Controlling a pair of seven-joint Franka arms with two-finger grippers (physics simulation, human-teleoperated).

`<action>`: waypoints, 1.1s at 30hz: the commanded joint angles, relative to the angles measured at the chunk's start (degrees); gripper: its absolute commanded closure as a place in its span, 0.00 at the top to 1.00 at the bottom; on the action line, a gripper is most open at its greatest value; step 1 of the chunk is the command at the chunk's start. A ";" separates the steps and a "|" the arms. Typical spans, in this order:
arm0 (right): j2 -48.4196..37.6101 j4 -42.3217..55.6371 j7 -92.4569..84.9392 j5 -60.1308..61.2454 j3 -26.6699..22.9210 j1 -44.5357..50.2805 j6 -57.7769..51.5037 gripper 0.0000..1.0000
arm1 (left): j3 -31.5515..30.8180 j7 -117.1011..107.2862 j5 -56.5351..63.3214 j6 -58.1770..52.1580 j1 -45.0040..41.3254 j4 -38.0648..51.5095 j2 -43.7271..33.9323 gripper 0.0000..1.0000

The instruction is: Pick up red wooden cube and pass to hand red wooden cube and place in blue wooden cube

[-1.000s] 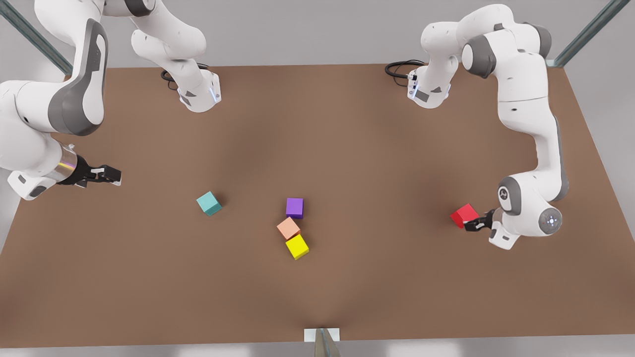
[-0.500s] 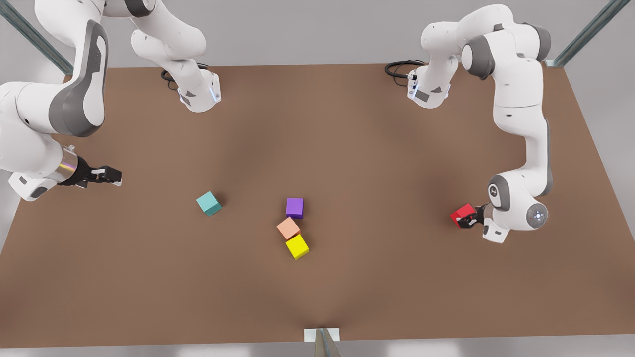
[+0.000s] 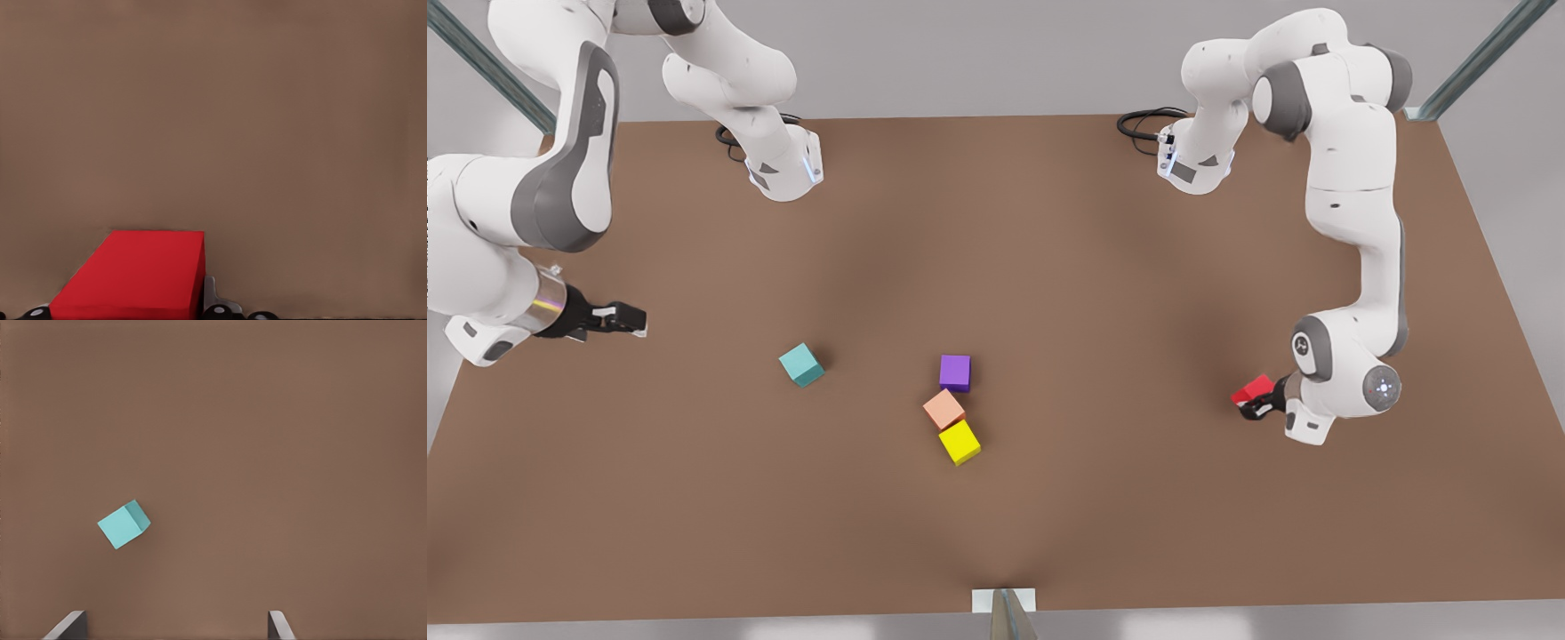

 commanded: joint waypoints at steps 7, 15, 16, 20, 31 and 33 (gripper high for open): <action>31.35 17.01 -64.04 55.49 3.64 -0.43 1.64 1.00 | -30.36 -22.41 -13.69 -20.86 -2.55 34.29 12.35 0.65; 38.73 18.86 -105.27 72.28 8.12 -0.17 0.68 1.00 | -35.38 8.43 -35.22 -9.79 -5.09 36.41 18.95 0.65; 38.73 18.86 -105.27 72.28 9.53 -0.08 0.76 1.00 | -37.04 13.00 -36.98 -7.85 -5.54 36.32 20.26 0.65; 39.87 18.86 -105.36 72.37 11.46 0.89 0.94 1.00 | -38.63 24.08 -42.08 -7.41 -5.45 36.06 22.38 0.65; 37.06 7.70 -112.48 80.63 12.70 4.84 6.74 1.00 | -38.63 41.04 -43.84 -7.23 -4.22 34.56 23.43 0.65; 33.90 4.09 -112.48 81.16 12.70 5.98 10.60 1.00 | -38.63 41.13 -43.84 -5.65 -4.57 34.48 23.52 0.65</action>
